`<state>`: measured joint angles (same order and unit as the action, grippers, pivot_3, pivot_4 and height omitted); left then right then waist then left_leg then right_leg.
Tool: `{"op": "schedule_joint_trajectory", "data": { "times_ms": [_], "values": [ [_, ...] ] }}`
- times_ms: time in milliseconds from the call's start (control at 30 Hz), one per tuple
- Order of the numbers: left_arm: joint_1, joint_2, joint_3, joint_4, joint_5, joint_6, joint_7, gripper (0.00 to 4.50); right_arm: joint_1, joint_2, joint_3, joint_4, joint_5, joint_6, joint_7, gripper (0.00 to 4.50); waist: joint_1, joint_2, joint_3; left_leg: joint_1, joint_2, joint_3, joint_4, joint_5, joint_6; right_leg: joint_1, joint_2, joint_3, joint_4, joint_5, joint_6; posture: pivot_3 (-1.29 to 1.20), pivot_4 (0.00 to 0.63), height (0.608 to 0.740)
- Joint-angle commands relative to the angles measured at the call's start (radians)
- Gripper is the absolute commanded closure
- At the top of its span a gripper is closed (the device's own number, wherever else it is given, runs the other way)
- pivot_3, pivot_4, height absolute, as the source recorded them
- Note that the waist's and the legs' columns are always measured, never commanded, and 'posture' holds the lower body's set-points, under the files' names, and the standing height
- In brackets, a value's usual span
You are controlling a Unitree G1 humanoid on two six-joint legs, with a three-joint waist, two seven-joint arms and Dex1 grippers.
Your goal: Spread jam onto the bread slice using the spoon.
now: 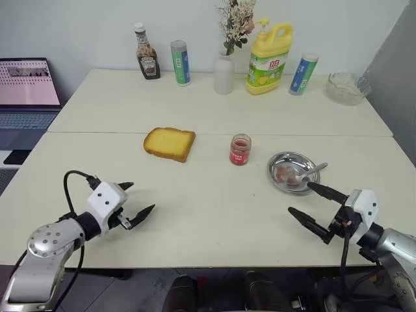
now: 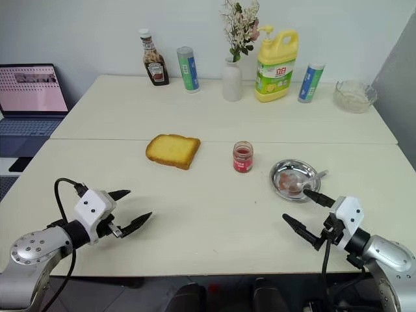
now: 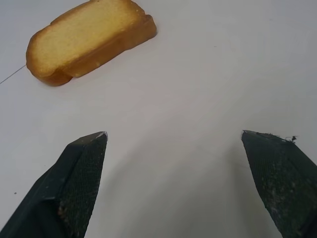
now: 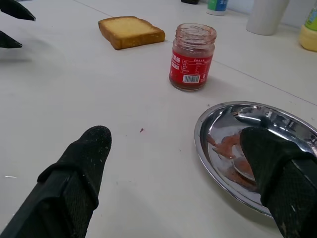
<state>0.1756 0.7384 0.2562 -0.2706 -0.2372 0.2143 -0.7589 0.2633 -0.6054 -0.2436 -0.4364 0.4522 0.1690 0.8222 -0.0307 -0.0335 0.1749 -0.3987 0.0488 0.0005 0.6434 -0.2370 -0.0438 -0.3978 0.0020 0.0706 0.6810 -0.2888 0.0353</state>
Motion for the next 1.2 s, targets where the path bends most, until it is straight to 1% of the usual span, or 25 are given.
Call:
{"op": "schedule_joint_trajectory", "data": {
  "times_ms": [33,200,367,467,633,733,800,867,933,1033,1133,1200],
  "values": [
    [-0.011,-0.004,0.003,-0.036,-0.014,-0.003,-0.002,0.00,0.010,-0.004,-0.017,-0.062,0.017,0.009,-0.016,0.01,0.000,0.000,0.000,0.000,0.000,0.000,0.000,0.000,0.000,0.000,0.000,0.000,0.000,0.000,0.000,0.00,0.150,0.740],
    [-0.015,0.000,-0.007,-0.034,0.001,0.019,0.018,0.00,0.017,-0.005,-0.012,-0.075,0.015,0.021,-0.024,0.01,0.000,0.000,0.000,0.000,0.000,0.000,0.000,0.000,0.000,0.000,0.000,0.000,0.000,0.000,0.000,0.00,0.150,0.740],
    [-0.019,-0.015,0.004,-0.024,0.002,0.015,0.043,0.00,0.013,-0.008,-0.002,-0.082,0.014,0.027,-0.018,0.01,0.001,0.000,0.000,0.000,0.000,0.000,0.000,0.000,0.000,0.000,0.000,0.000,0.000,0.000,0.000,0.00,0.150,0.740],
    [-0.023,-0.021,0.003,0.001,0.015,-0.036,0.040,0.00,0.001,-0.012,0.016,-0.085,0.004,0.026,-0.012,0.01,0.001,0.000,0.000,0.000,0.000,0.000,0.000,0.000,0.000,0.000,0.000,0.000,0.000,0.000,0.000,0.00,0.150,0.740],
    [-0.058,-0.060,0.045,0.039,-0.070,-0.068,0.012,0.00,-0.003,-0.023,0.045,-0.103,-0.003,0.026,-0.005,0.01,0.001,0.000,0.000,0.000,0.000,0.000,0.001,0.000,0.000,0.001,0.000,0.000,0.000,0.000,0.000,0.00,0.150,0.740],
    [-0.090,-0.068,0.060,0.095,-0.029,-0.100,0.067,0.00,0.005,-0.045,0.064,-0.121,-0.014,0.032,0.006,0.01,0.001,0.000,0.000,0.000,0.000,-0.001,0.001,0.000,0.000,0.001,0.000,-0.001,0.000,0.000,0.000,0.00,0.150,0.740],
    [-0.157,-0.099,0.075,0.152,-0.024,-0.067,0.153,0.00,0.001,-0.057,0.076,-0.133,-0.017,0.041,0.006,0.01,0.002,0.000,0.000,0.001,0.000,-0.001,0.001,0.000,0.000,0.002,0.000,-0.001,0.000,0.000,0.001,0.00,0.150,0.740],
    [-0.244,-0.133,0.077,0.208,-0.039,0.016,0.231,0.00,-0.032,-0.058,0.093,-0.150,-0.015,0.055,-0.011,0.01,0.003,-0.001,0.000,0.001,0.000,-0.002,0.002,0.000,0.000,0.003,0.000,-0.002,0.000,0.001,0.001,0.00,0.150,0.740],
    [-0.366,-0.172,0.064,0.282,-0.058,0.110,0.291,0.00,-0.093,-0.062,0.128,-0.182,-0.014,0.103,-0.034,0.01,0.003,-0.001,-0.001,0.002,-0.001,-0.002,0.003,0.000,0.000,0.004,0.000,-0.002,0.000,0.002,0.003,0.00,0.150,0.740],
    [-0.482,-0.206,0.053,0.361,-0.058,0.167,0.327,0.00,-0.157,-0.072,0.162,-0.212,0.000,0.196,-0.065,0.01,0.003,-0.003,-0.002,0.002,-0.001,-0.003,0.004,0.001,0.000,0.005,0.001,-0.002,0.000,0.003,0.005,0.00,0.150,0.740],
    [-0.608,-0.235,0.026,0.481,-0.039,0.204,0.365,0.00,-0.215,-0.087,0.195,-0.245,0.026,0.261,-0.060,0.01,0.003,-0.003,-0.002,0.002,-0.002,-0.003,0.003,0.000,0.000,0.006,0.000,-0.002,-0.001,0.004,0.004,0.00,0.150,0.740],
    [-0.714,-0.266,0.015,0.617,-0.028,0.217,0.406,0.00,-0.270,-0.091,0.230,-0.265,0.034,0.309,-0.067,0.01,0.004,-0.003,-0.002,0.001,-0.002,-0.004,0.003,0.000,0.000,0.005,0.000,-0.002,-0.001,0.005,0.003,0.00,0.150,0.740]
  ]
}}
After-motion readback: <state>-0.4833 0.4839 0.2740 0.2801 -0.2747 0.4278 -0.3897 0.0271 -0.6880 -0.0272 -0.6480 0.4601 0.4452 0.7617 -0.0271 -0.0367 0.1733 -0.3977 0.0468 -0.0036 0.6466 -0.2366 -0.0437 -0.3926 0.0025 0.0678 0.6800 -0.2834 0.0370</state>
